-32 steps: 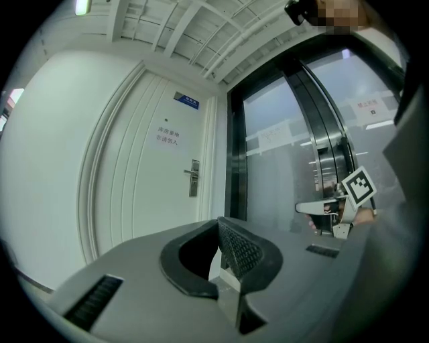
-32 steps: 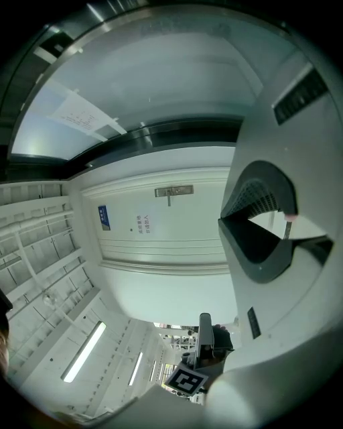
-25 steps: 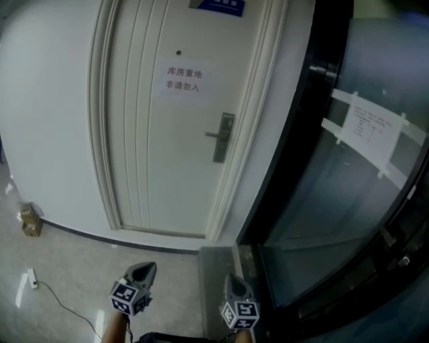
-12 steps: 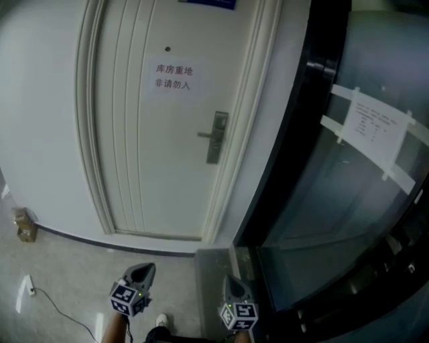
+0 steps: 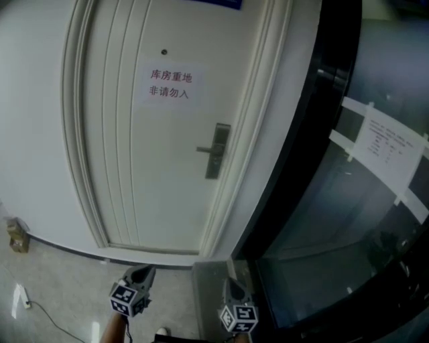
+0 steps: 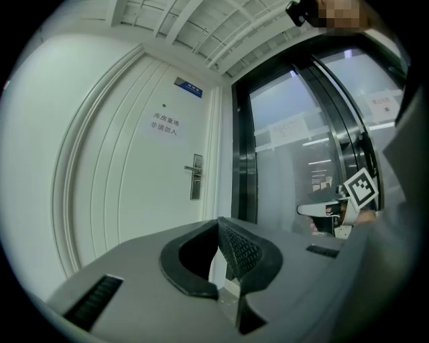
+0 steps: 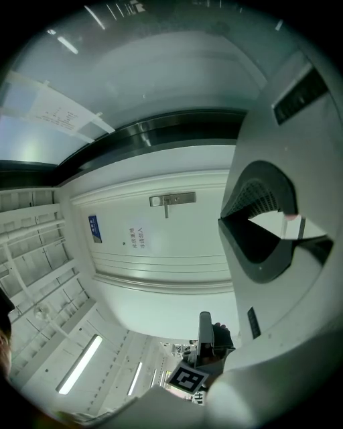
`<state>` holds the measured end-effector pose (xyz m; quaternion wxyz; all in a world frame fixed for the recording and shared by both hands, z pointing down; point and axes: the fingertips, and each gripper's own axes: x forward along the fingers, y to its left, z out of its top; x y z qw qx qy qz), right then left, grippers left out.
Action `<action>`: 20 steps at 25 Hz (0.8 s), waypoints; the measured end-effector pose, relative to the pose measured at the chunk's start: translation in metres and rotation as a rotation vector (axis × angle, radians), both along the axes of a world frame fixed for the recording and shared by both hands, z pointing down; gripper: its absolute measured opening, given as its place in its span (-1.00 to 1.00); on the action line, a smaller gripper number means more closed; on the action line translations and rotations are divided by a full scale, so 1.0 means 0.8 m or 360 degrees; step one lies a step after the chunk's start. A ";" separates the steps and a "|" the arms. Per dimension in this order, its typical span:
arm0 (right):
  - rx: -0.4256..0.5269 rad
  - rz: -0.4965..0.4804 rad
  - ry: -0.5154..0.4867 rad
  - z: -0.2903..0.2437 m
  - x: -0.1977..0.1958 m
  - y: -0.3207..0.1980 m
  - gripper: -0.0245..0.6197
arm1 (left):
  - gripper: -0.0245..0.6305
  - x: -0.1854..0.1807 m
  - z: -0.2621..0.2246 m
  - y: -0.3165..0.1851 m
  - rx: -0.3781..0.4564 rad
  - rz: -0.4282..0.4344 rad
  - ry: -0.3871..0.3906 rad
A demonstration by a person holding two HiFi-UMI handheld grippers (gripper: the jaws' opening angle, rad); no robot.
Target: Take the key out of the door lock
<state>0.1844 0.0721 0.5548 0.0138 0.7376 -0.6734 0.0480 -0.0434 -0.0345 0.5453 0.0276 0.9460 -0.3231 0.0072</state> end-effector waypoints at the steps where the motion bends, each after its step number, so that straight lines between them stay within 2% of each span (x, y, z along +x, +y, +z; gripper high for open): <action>1: 0.0000 0.0001 0.0004 -0.002 0.001 -0.013 -0.89 | -0.90 0.002 -0.002 -0.013 0.0002 0.0001 0.0002; 13: 0.0039 0.0056 0.0017 -0.016 0.012 -0.162 -0.89 | -0.90 0.006 -0.017 -0.168 0.0036 0.0031 0.0023; 20: 0.0044 0.0063 0.0038 -0.018 0.009 -0.218 -0.89 | -0.90 0.013 -0.018 -0.230 0.0049 0.0054 0.0029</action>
